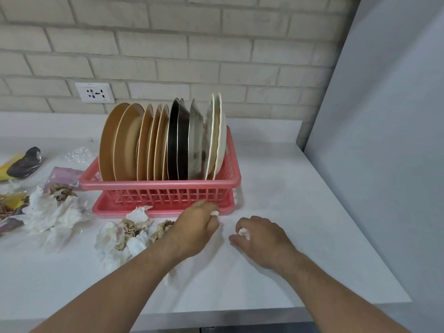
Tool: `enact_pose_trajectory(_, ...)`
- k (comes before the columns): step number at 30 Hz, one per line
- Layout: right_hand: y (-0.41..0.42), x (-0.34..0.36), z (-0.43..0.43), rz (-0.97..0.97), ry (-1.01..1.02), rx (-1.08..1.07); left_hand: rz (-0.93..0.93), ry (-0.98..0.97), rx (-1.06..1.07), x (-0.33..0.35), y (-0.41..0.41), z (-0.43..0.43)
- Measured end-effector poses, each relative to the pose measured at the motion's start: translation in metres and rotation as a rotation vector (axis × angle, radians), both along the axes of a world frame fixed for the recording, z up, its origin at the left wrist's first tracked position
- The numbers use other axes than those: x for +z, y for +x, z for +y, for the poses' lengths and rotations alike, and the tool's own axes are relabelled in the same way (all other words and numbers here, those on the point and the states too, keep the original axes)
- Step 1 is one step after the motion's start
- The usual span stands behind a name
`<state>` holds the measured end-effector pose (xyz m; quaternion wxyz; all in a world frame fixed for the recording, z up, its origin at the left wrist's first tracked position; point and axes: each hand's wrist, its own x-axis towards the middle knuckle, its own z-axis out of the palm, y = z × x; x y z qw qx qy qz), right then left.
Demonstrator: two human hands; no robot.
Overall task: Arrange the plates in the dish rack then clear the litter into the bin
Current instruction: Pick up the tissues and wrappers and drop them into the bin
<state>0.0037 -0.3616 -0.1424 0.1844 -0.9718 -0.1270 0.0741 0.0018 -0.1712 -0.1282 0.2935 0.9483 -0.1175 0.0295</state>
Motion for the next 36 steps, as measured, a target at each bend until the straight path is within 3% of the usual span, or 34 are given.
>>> enact_pose_trajectory(6, -0.003, 0.015, 0.007, 0.059, 0.051, 0.004, -0.080, -0.041, 0.144, -0.001, -0.013, 0.001)
enact_pose_trajectory(17, -0.064, 0.025, 0.061, 0.015, 0.153, -0.182, -0.140, -0.193, -0.009, 0.007, -0.052, 0.040)
enact_pose_trajectory(30, -0.169, -0.003, 0.159, -0.048, 0.220, -0.310, -0.125, -0.058, -0.331, -0.020, -0.141, 0.140)
enact_pose_trajectory(36, -0.219, -0.078, 0.168, 0.142, 0.210, -0.316, -0.088, 0.097, -0.462, -0.088, -0.181, 0.165)
